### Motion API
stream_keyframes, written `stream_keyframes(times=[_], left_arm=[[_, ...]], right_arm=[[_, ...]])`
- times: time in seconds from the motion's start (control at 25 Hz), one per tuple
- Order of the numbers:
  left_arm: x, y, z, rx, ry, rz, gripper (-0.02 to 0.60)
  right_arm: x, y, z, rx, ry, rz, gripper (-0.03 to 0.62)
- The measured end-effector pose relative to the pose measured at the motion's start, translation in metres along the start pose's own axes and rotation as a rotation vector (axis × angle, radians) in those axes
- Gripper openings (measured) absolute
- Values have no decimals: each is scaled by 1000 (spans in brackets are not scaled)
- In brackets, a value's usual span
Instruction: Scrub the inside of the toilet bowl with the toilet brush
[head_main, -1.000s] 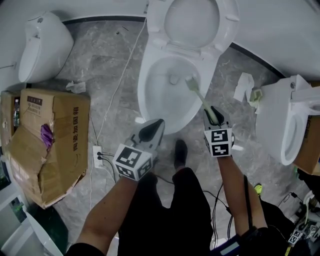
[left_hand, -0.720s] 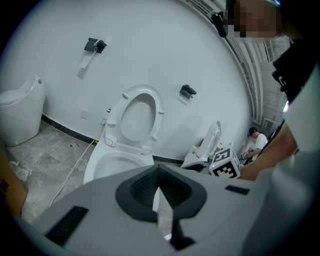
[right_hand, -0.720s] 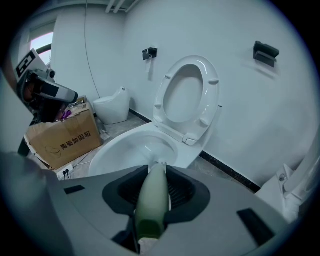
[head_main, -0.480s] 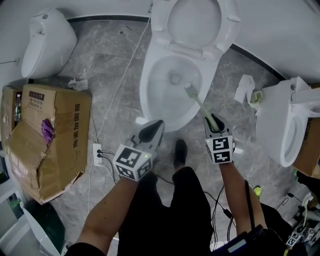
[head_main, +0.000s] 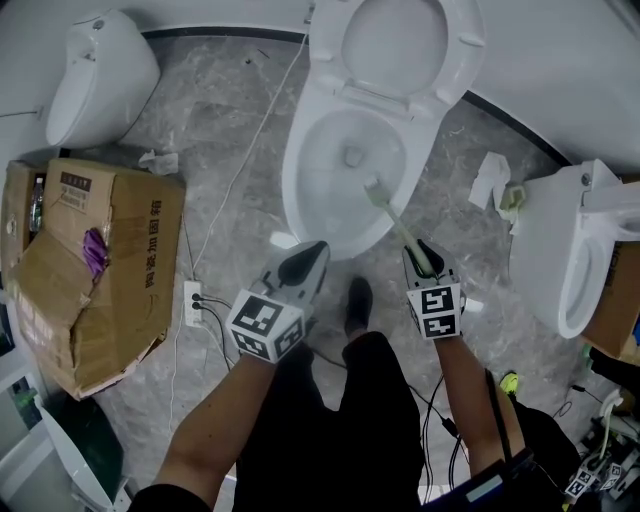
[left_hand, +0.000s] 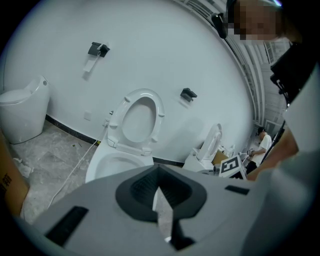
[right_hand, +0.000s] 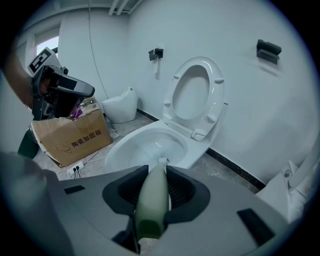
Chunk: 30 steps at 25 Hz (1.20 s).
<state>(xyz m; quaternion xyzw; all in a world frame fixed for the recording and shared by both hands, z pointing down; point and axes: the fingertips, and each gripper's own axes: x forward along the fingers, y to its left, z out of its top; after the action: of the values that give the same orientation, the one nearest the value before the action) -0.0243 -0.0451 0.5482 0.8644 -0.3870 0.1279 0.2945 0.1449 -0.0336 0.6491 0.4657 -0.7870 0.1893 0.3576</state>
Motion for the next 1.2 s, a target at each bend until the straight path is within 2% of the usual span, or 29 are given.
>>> stream_keyframes(times=[0.16, 0.36, 0.48, 0.76, 1.2], left_arm=[[-3, 0, -3, -3, -1, 10, 9], [-11, 1, -7, -48, -4, 24, 9], [-13, 2, -9, -50, 2, 32, 9], [-17, 0, -7, -72, -16, 26, 9], [-19, -9, -10, -48, -2, -6, 9]], right_arm=[[-5, 13, -6, -11, 8, 31, 115], [-12, 38, -14, -78, 21, 101, 117], [-14, 45, -18, -108, 13, 121, 115], [-20, 55, -18, -110, 14, 151, 116], [-28, 80, -17, -104, 0, 223, 115]])
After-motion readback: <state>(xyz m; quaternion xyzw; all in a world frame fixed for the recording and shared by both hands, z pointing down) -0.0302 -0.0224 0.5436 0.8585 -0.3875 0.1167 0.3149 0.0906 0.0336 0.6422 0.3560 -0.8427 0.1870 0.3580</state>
